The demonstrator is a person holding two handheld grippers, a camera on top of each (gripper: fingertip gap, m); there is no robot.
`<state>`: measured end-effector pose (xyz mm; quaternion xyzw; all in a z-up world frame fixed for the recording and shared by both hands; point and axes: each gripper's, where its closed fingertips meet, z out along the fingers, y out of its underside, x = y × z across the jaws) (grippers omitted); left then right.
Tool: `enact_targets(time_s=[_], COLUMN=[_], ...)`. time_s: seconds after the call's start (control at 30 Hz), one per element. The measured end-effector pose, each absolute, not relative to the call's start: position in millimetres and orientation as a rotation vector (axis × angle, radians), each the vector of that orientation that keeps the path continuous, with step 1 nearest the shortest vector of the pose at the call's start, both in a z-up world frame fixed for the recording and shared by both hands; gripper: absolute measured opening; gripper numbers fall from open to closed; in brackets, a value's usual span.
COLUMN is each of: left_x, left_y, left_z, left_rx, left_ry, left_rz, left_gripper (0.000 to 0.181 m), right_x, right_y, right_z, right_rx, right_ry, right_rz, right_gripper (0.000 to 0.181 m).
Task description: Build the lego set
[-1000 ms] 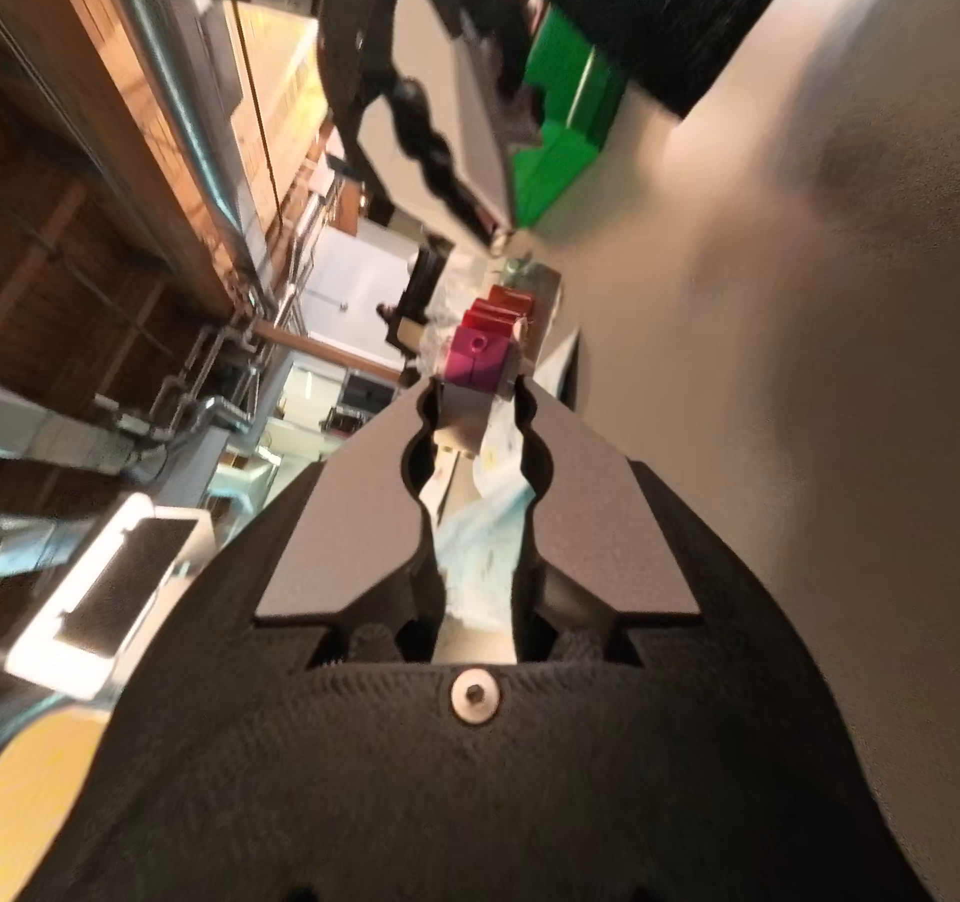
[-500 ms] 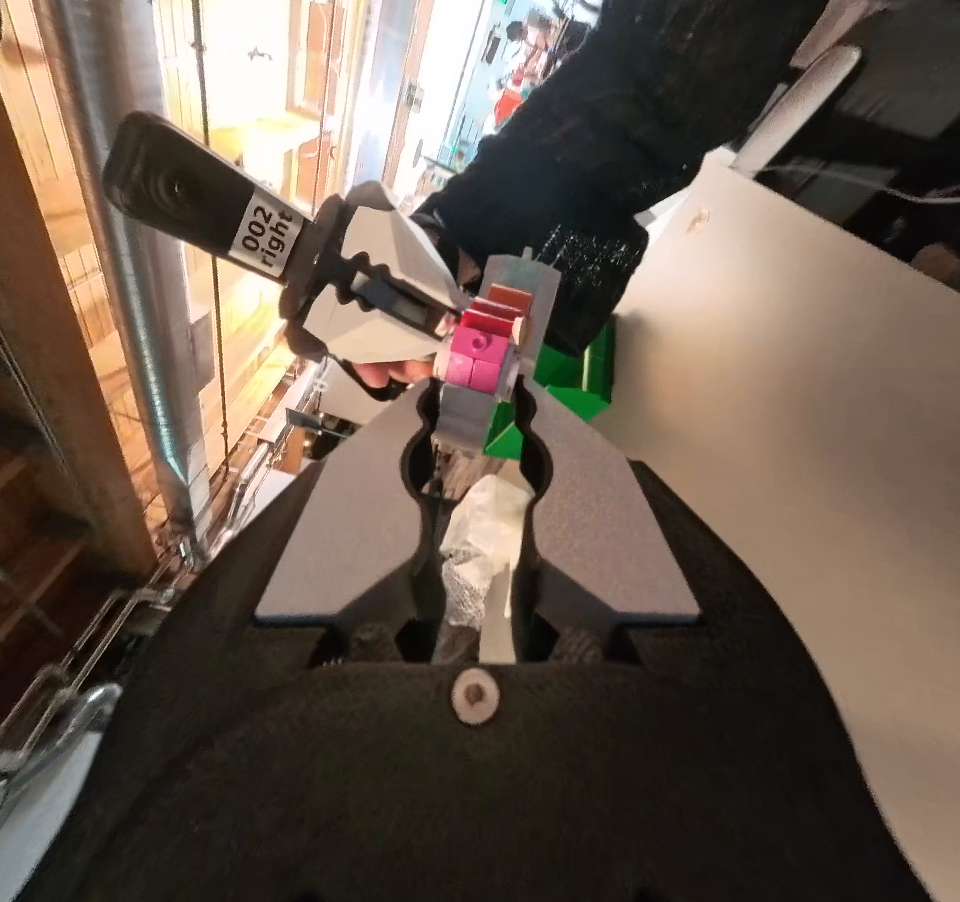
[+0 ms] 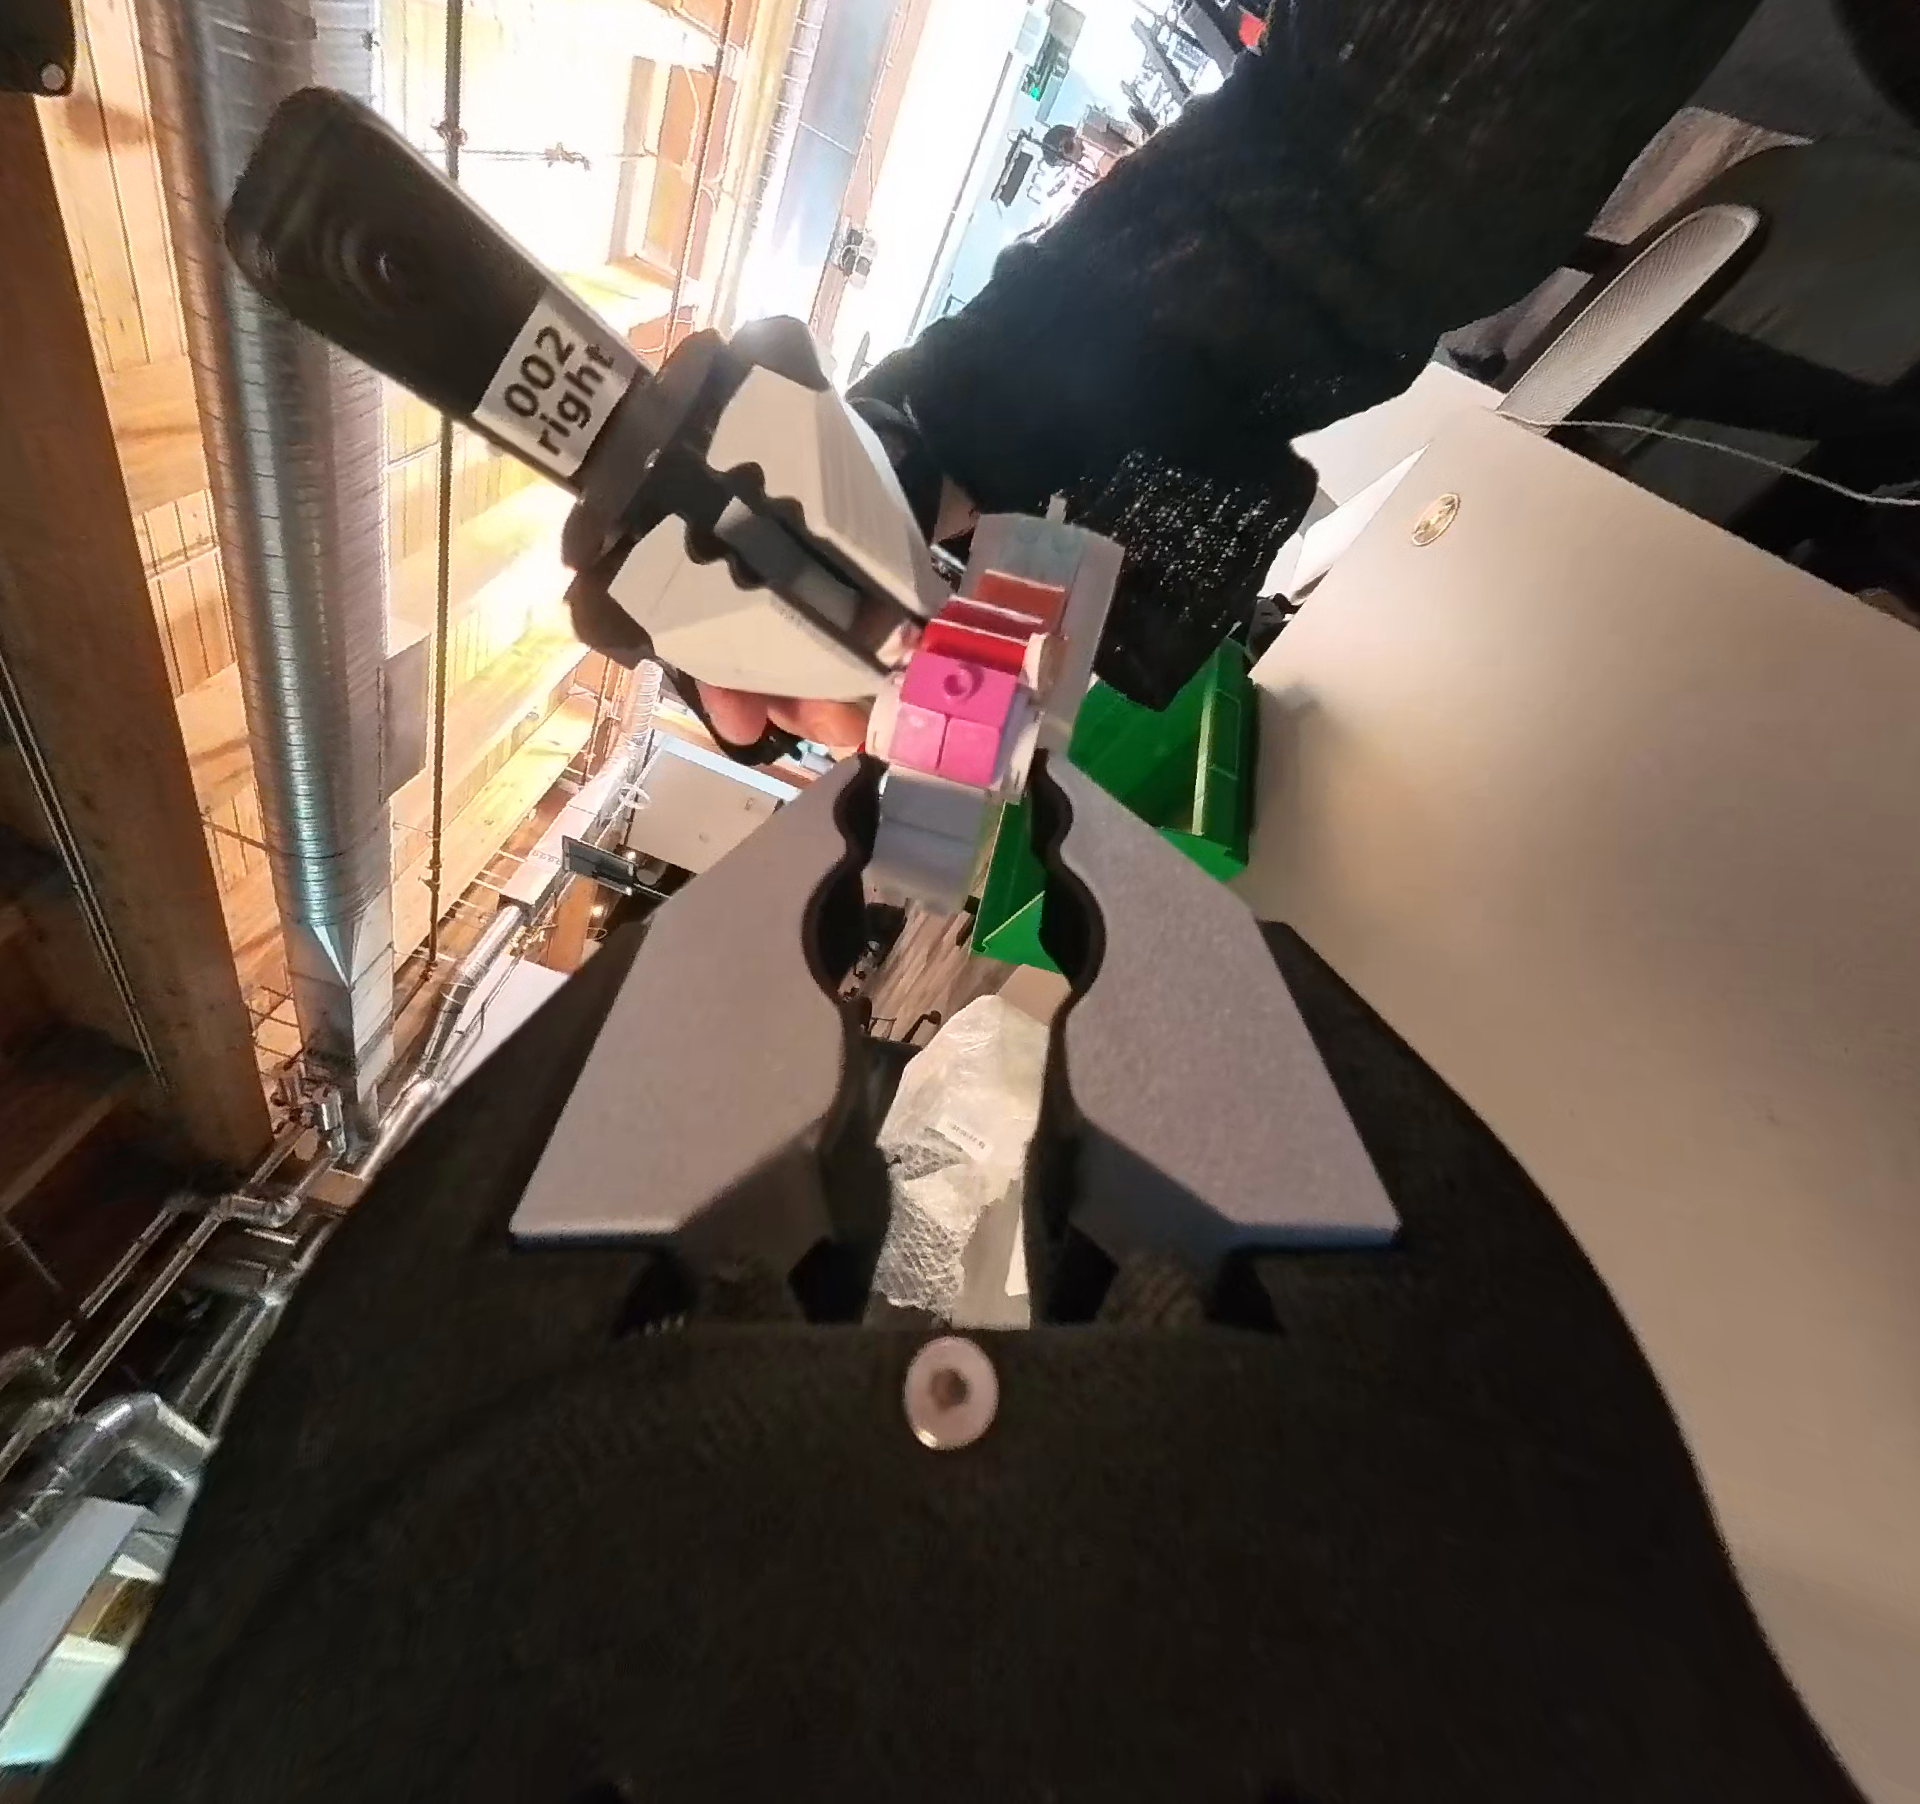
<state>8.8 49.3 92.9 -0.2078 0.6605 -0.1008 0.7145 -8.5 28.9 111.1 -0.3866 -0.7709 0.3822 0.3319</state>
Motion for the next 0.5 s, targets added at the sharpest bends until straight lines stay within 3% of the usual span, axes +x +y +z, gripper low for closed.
enact_targets(time_s=[0.5], left_x=[6.1], left_y=[55.1], left_z=[94.9], left_rx=[-0.469], left_ry=[1.441], left_rz=[-0.185], left_gripper=[0.029], right_x=[-8.2], right_y=[40.7], right_z=[113.5], right_rx=[-0.987], right_ry=[-1.964], right_rz=[0.812], right_gripper=[0.015])
